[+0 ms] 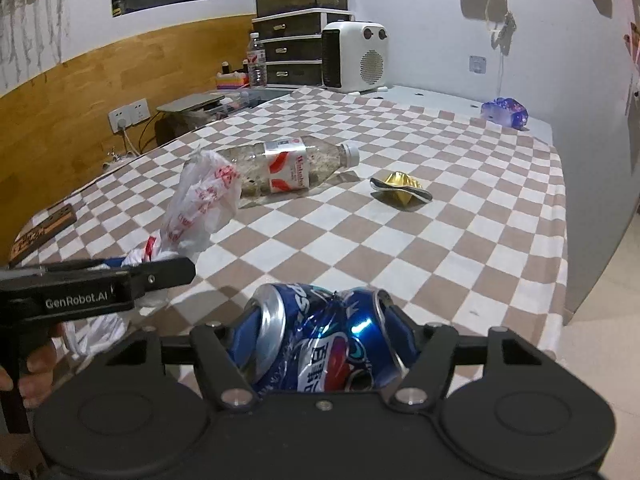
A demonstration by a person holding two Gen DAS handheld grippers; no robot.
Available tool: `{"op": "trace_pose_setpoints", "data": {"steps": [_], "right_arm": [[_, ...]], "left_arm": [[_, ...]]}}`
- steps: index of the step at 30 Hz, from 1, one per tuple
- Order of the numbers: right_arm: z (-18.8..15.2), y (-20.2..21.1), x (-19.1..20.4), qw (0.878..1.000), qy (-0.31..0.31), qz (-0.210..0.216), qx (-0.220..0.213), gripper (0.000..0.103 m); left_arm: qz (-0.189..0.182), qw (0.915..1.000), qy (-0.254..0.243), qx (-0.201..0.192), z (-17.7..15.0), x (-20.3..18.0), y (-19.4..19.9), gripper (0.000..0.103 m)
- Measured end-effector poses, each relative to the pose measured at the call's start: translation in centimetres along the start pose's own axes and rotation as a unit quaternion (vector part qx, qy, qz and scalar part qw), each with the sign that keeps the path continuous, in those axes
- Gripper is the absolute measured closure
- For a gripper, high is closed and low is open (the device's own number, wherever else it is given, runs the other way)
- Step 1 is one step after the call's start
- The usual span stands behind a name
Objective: Collect trash
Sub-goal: 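Lift the bag and can with both tools and squeeze the can tighter, then carry the bag and blue can in both tools over the floor bin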
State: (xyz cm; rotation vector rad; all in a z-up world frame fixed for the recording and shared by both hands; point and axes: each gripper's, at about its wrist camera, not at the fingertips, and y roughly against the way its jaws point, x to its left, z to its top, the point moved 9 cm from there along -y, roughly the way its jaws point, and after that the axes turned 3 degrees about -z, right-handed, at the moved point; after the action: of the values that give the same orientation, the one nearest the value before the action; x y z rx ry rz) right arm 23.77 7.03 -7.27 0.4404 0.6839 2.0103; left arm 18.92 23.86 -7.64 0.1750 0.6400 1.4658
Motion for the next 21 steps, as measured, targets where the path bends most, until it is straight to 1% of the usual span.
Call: {"op": "trace_pose_setpoints", "data": {"steps": [5,12,15,21], "right_arm": [[-0.3,1.9,-0.3,1.0,0.003,-0.003,-0.015,0.035],[-0.9,4.6,-1.9,0.999,-0.009,-0.016,-0.034,0.035],[-1.3,6.0,-2.9,0.999,-0.013,-0.024,-0.043,0.035],[-2.7,9.5,-6.1,0.996,-0.031,-0.05,-0.059,0.035]], "left_arm": [[0.005,0.9999,-0.01,-0.005,-0.4,-1.1,1.2,0.053],[0.005,0.9996,-0.027,-0.009,-0.8,-3.5,2.4,0.053],[-0.001,0.9993,-0.036,-0.01,-1.2,-5.1,2.7,0.053],[-0.029,0.998,-0.055,-0.008,-2.5,-9.5,2.9,0.053]]}}
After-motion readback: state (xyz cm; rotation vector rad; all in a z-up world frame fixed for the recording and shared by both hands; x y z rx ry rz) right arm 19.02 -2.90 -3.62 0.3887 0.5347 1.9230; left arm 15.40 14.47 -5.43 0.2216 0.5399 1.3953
